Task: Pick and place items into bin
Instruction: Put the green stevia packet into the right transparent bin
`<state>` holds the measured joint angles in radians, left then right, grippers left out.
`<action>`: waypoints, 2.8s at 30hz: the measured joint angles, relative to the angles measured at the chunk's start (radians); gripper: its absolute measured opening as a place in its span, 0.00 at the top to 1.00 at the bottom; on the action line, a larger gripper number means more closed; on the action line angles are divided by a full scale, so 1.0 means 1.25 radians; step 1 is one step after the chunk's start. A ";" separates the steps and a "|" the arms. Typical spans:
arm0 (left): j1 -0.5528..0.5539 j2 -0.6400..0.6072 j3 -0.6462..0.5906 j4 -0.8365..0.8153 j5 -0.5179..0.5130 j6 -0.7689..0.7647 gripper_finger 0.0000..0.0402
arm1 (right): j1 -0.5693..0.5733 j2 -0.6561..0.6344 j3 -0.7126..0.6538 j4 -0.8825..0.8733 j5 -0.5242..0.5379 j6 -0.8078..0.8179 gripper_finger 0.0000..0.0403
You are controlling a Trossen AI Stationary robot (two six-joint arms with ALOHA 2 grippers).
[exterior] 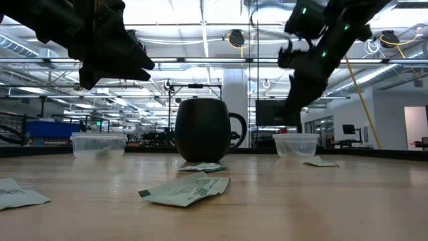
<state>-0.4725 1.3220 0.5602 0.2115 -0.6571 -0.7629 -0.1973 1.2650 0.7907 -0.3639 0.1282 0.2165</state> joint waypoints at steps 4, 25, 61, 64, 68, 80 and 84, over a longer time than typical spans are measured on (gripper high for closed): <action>0.000 0.000 0.000 0.000 0.000 -0.001 0.68 | 0.108 0.001 0.000 -0.005 -0.002 -0.026 0.50; 0.001 0.000 0.000 0.001 -0.006 -0.001 0.68 | 0.298 0.048 -0.166 0.126 0.085 0.038 0.54; 0.001 0.000 0.000 -0.004 -0.020 0.000 0.68 | 0.286 0.183 -0.217 0.369 0.065 0.010 1.00; 0.001 0.000 0.000 -0.004 -0.020 0.000 0.68 | 0.291 0.152 -0.221 0.362 0.076 0.000 1.00; 0.001 0.000 0.000 -0.005 -0.020 0.000 0.68 | 0.290 0.091 -0.219 0.377 0.078 -0.014 0.99; 0.001 0.000 0.000 -0.005 -0.020 0.001 0.68 | 0.298 0.082 -0.221 0.392 0.044 -0.022 0.56; 0.001 0.000 0.000 -0.005 -0.020 0.001 0.68 | 0.297 0.117 -0.221 0.408 0.060 -0.030 0.39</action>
<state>-0.4709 1.3220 0.5602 0.2058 -0.6819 -0.7616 0.1741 1.4110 0.5148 0.1455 0.2029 0.1790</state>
